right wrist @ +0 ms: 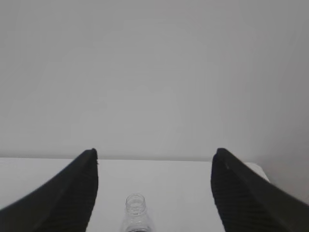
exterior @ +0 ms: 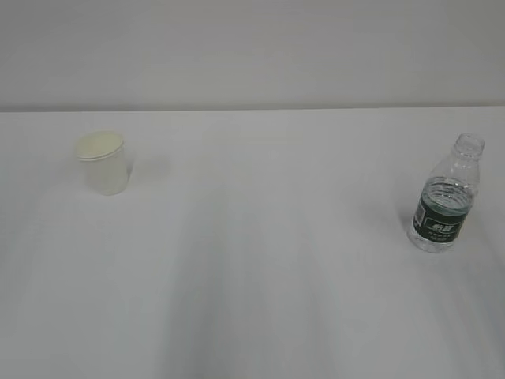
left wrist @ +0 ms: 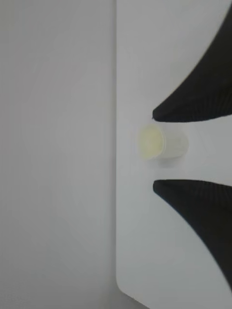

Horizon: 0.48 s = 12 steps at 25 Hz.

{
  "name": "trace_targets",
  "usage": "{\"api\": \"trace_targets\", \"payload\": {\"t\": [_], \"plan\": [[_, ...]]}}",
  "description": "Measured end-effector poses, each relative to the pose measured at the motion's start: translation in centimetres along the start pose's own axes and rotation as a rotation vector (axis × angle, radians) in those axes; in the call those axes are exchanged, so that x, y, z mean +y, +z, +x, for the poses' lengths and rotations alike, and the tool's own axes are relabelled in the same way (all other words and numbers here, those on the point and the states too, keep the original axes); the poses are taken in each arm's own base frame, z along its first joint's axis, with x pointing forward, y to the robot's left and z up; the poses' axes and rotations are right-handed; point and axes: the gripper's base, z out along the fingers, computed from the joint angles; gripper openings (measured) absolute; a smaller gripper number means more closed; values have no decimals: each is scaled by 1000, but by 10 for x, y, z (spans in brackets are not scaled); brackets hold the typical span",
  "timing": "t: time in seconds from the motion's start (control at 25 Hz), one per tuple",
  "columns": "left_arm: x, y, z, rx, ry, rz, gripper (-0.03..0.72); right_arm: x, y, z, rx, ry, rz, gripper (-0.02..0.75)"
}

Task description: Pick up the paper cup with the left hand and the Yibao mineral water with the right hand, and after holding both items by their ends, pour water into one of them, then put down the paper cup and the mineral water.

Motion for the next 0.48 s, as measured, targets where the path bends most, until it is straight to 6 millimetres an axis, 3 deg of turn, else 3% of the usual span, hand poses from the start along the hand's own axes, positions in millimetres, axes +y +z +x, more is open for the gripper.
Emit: {"api": "trace_targets", "payload": {"t": [0.28,0.48], "plan": [[3,26,-9,-79,-2,-22,287,0,23,3,46,1,-1,552],[6,47,-7,-73,-10,-36,287,-1,42,4,-21,5,7,552]]}}
